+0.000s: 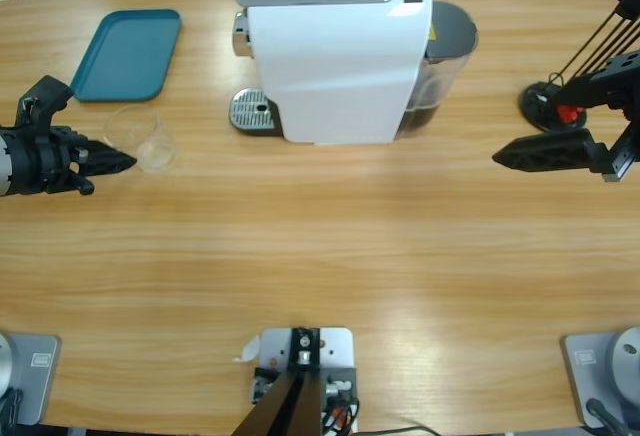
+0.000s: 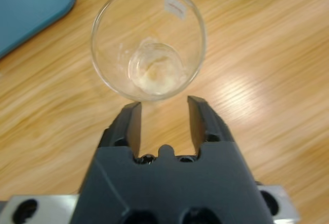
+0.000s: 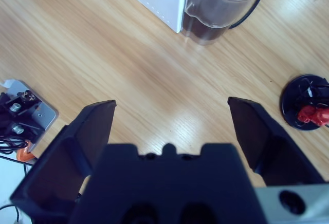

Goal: Pour coffee

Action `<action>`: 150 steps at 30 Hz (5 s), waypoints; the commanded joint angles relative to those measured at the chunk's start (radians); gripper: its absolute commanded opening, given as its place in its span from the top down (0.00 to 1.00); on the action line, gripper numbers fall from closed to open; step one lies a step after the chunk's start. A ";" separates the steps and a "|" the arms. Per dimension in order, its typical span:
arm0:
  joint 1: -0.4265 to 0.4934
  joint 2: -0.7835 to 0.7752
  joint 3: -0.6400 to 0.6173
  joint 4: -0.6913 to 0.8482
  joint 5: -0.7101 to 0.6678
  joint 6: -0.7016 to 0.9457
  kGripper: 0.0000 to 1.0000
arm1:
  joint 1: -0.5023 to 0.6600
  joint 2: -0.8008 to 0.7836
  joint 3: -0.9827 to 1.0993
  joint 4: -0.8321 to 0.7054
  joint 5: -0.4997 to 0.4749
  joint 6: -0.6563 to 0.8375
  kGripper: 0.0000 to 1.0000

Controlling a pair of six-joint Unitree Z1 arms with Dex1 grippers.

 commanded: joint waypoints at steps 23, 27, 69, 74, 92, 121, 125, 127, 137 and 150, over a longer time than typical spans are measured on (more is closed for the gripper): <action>0.004 0.138 -0.056 -0.098 0.019 0.021 0.03 | -0.015 0.036 0.040 -0.017 0.023 -0.019 0.00; 0.004 0.150 -0.056 -0.108 0.018 0.016 0.02 | -0.016 0.040 0.040 -0.017 0.026 -0.019 0.00; 0.004 0.121 -0.228 -0.066 -0.137 0.170 0.46 | -0.021 0.046 0.051 -0.037 0.032 -0.023 0.00; 0.003 0.204 -0.307 -0.046 -0.182 0.255 0.46 | -0.032 0.049 0.060 -0.048 0.033 -0.024 0.00; -0.021 0.391 -0.413 -0.067 -0.217 0.322 0.46 | -0.056 0.083 0.077 -0.079 0.039 -0.026 0.00; -0.075 0.504 -0.495 -0.110 -0.211 0.274 0.18 | -0.063 0.110 0.096 -0.107 0.052 -0.029 0.00; -0.075 0.501 -0.496 -0.110 -0.210 0.236 0.00 | -0.063 0.110 0.096 -0.107 0.054 -0.029 0.00; -0.075 0.497 -0.491 -0.110 -0.209 0.235 0.00 | -0.063 0.110 0.096 -0.107 0.055 -0.030 0.00; -0.075 0.433 -0.463 -0.109 -0.208 0.230 0.00 | -0.063 0.109 0.096 -0.107 0.063 -0.034 0.00; -0.069 0.312 -0.425 -0.109 -0.189 0.203 0.00 | -0.063 0.109 0.095 -0.110 0.106 -0.052 0.00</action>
